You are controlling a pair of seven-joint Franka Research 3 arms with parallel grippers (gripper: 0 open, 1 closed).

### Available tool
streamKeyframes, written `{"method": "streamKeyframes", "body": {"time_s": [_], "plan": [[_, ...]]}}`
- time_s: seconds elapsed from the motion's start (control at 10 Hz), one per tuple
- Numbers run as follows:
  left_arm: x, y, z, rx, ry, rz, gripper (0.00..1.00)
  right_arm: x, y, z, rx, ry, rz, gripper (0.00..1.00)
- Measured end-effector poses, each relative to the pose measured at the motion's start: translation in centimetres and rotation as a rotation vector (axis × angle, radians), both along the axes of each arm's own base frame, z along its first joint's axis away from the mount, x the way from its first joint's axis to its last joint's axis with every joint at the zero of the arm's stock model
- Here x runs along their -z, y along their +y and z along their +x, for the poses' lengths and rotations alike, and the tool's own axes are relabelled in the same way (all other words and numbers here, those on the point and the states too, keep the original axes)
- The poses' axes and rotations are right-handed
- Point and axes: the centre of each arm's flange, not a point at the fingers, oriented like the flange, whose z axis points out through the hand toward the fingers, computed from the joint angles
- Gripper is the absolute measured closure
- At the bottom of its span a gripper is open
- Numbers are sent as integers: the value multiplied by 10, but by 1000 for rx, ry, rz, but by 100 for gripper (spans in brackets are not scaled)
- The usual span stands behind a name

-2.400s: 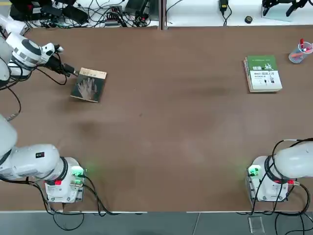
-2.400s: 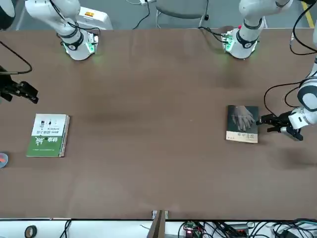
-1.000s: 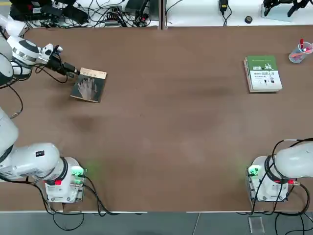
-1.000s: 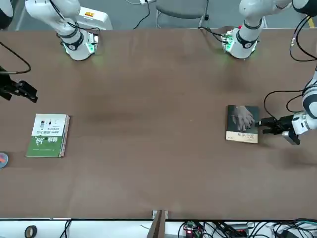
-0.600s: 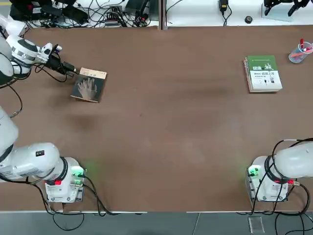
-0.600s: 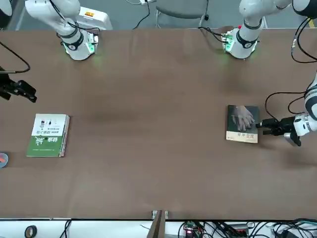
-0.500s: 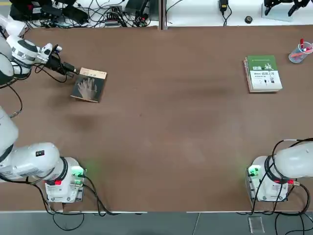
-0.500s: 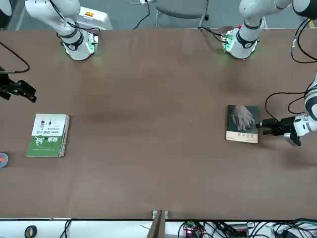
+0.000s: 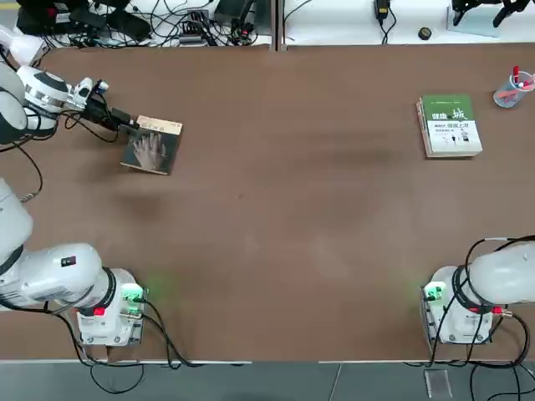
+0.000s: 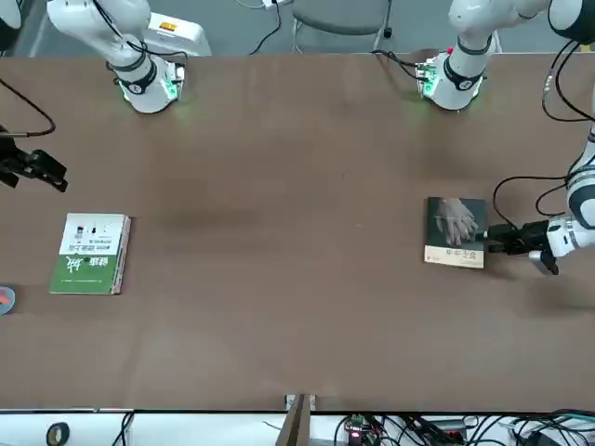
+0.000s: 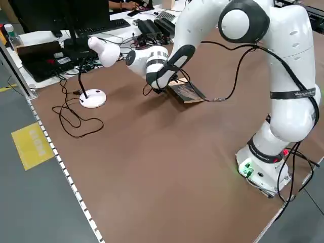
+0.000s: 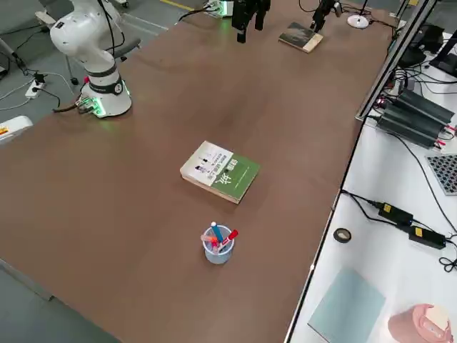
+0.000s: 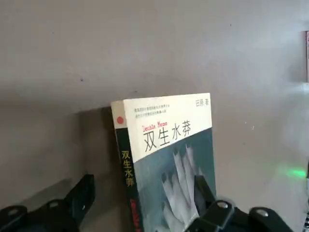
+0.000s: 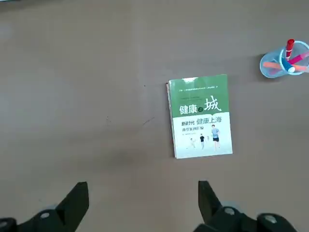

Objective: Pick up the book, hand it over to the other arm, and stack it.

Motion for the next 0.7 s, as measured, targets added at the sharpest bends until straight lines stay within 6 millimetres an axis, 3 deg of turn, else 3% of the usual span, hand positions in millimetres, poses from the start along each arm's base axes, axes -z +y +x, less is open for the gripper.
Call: {"method": "streamKeyframes", "body": {"time_s": [0.4, 0.5, 0.7], "plan": [[-2, -1, 6, 8, -5, -11, 13, 0, 0, 0, -1, 3, 0, 0], [-2, -2, 7, 13, -2, -18, 20, 0, 1, 0, -2, 3, 0, 0], [2, -2, 9, 17, 3, -25, 22, 0, 3, -1, -5, 2, 0, 0]]}}
